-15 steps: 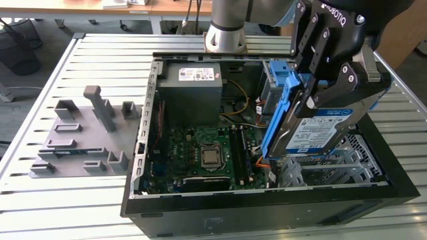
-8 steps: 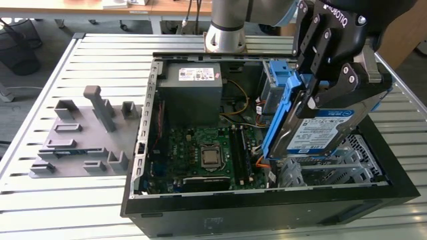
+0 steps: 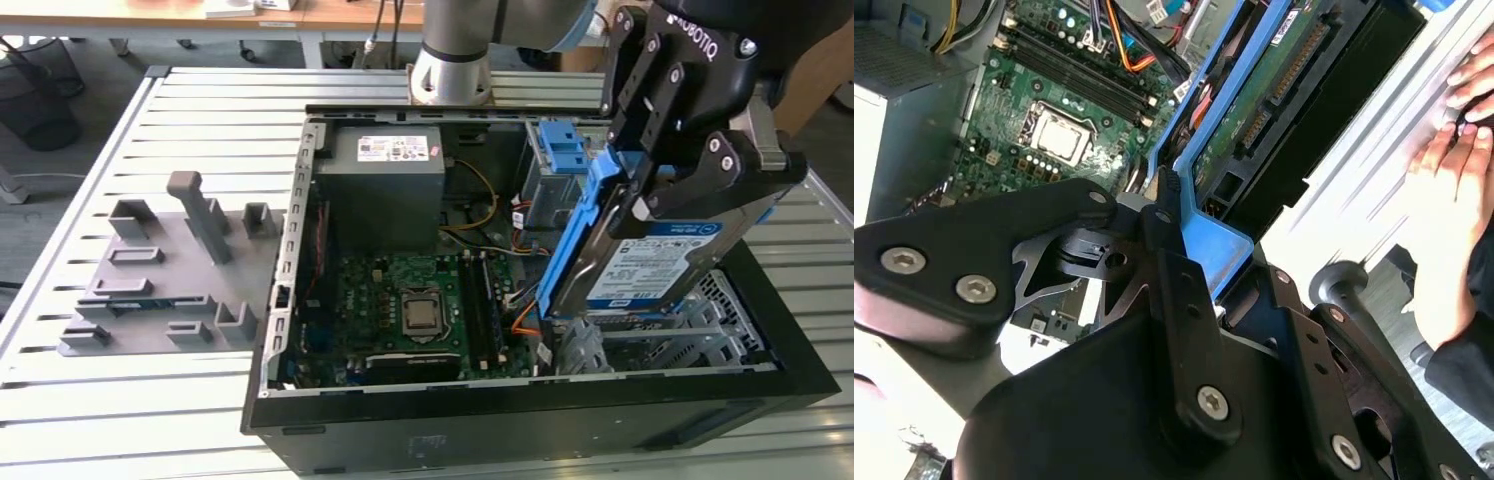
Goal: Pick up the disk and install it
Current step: 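Insert the disk into the insertion slot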
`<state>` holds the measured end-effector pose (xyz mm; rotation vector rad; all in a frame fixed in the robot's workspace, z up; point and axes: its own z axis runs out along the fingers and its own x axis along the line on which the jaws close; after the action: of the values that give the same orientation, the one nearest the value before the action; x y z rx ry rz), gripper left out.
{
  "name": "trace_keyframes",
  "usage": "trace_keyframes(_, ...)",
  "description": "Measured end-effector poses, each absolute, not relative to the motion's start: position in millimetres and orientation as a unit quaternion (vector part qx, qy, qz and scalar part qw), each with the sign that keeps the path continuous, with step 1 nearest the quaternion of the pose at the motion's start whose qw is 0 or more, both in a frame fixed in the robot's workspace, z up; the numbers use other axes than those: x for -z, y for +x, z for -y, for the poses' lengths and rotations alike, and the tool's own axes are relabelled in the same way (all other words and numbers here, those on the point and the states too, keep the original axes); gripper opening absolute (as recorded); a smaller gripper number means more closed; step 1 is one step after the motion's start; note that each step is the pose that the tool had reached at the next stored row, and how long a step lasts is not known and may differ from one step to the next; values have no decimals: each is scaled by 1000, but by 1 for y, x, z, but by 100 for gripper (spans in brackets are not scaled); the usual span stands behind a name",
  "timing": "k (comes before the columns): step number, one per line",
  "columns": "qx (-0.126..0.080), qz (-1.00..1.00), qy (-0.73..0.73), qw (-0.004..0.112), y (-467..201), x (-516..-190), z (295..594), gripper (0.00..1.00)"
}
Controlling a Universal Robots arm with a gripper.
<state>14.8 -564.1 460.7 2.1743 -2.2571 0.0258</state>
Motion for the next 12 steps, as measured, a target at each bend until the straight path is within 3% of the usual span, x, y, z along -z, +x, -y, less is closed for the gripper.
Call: trace_keyframes(12, -8, 720, 694, 4, 39, -456, 564, 36)
